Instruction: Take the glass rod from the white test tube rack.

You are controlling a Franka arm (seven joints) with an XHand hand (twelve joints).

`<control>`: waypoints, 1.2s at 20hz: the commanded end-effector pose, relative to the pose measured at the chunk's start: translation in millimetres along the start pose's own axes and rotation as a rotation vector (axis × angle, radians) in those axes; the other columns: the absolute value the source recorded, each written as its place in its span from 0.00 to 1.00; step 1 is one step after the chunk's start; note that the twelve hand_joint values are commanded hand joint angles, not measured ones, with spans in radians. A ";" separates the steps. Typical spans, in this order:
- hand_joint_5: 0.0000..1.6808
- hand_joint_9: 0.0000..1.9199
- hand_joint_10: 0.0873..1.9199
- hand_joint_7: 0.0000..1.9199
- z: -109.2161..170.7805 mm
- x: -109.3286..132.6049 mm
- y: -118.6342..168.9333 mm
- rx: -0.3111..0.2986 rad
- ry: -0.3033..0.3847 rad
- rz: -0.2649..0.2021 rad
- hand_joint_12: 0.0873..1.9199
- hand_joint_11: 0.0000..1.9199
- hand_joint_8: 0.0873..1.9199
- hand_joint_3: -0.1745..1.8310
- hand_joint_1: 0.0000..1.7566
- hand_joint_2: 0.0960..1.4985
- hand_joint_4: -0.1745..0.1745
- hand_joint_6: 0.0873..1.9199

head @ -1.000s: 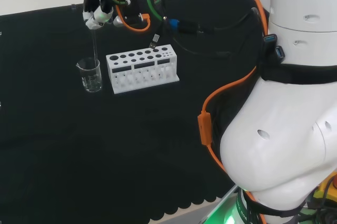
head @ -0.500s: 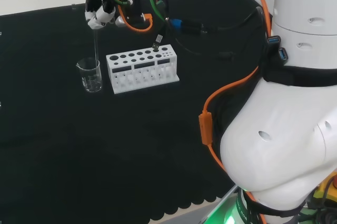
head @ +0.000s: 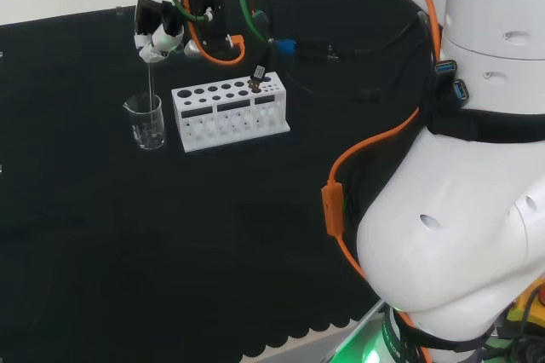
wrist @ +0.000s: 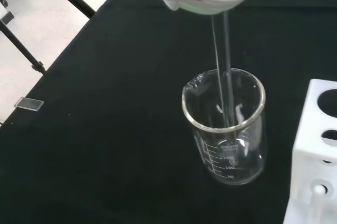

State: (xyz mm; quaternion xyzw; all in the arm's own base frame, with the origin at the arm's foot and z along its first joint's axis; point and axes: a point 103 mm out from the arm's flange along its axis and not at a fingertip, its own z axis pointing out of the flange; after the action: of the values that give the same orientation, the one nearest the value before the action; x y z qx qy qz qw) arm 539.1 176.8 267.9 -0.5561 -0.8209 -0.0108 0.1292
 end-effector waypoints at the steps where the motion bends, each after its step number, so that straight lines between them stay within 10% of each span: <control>1: 0.70 0.92 0.15 0.72 -0.9 13.6 10.2 0.000 0.003 -0.026 0.29 0.82 0.26 0.13 0.75 0.61 0.00 0.19; 24: 0.70 0.92 0.15 0.72 1.4 23.1 33.9 0.008 -0.003 -0.021 0.30 0.82 0.26 0.13 0.75 0.61 0.00 0.18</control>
State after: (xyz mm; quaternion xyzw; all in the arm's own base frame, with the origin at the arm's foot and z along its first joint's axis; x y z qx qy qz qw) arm 560.0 212.4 267.5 -0.5445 -0.8283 -0.0085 0.1316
